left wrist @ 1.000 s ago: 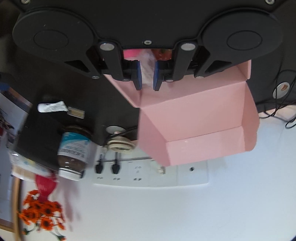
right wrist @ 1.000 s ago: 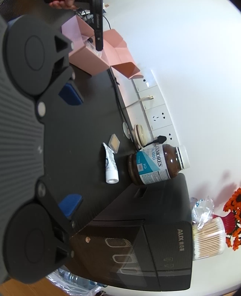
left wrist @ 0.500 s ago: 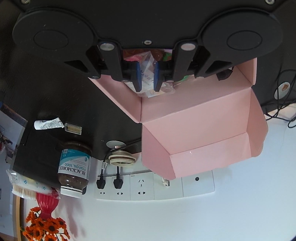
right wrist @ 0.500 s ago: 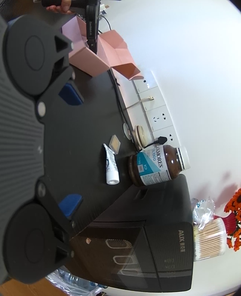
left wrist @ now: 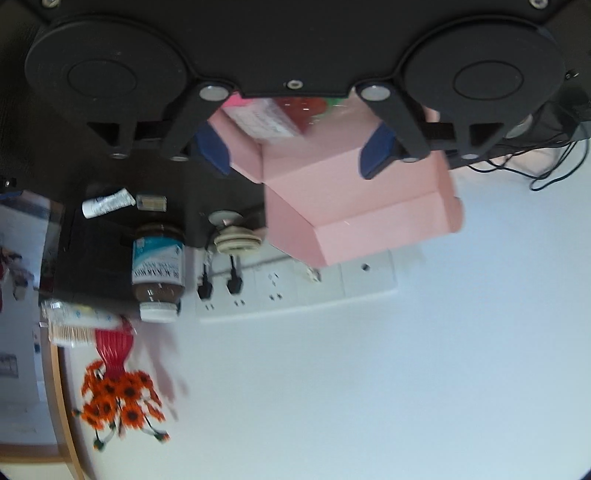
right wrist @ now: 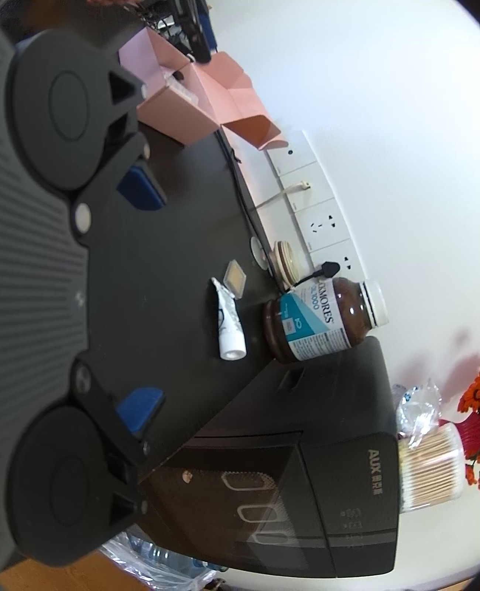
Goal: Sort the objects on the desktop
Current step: 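Open the left gripper to drop the bag into the box, then pull the left gripper back from the open pink box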
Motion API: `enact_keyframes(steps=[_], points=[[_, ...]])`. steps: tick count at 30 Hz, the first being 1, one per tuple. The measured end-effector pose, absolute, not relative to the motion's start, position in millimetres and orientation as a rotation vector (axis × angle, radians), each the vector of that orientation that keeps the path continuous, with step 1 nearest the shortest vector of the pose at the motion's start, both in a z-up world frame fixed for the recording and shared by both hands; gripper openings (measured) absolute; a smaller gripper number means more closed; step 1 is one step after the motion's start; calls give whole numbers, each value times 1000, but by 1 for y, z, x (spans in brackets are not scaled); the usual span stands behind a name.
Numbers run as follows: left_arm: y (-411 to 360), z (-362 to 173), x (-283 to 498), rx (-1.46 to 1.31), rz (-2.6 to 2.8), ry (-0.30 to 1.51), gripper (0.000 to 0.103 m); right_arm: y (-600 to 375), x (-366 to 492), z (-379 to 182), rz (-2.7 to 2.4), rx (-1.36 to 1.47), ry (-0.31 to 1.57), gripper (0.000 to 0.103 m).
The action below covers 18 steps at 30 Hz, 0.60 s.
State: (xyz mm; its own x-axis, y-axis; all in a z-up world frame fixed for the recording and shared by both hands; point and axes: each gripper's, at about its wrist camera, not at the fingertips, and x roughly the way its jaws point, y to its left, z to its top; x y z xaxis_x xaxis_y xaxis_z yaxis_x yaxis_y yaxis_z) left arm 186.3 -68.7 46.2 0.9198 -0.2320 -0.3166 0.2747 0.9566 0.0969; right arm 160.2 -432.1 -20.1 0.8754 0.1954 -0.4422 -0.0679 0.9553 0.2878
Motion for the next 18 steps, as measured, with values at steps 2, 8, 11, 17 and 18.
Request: enact_keyframes(steps=[2, 8, 11, 17, 18], points=[[-57, 47, 179, 126, -245, 284, 89, -431, 160, -20, 130, 262, 487, 102], [-15, 40, 165, 34, -245, 283, 101, -428, 162, -20, 113, 239, 502, 102], [-1, 35, 164, 33, -244, 296, 103, -428, 164, -20, 104, 239, 513, 102], [2, 34, 163, 85, -243, 247, 103, -429, 166, -21, 88, 247, 528, 102], [2, 33, 163, 90, -247, 237, 103, -429, 166, -21, 80, 245, 528, 102]])
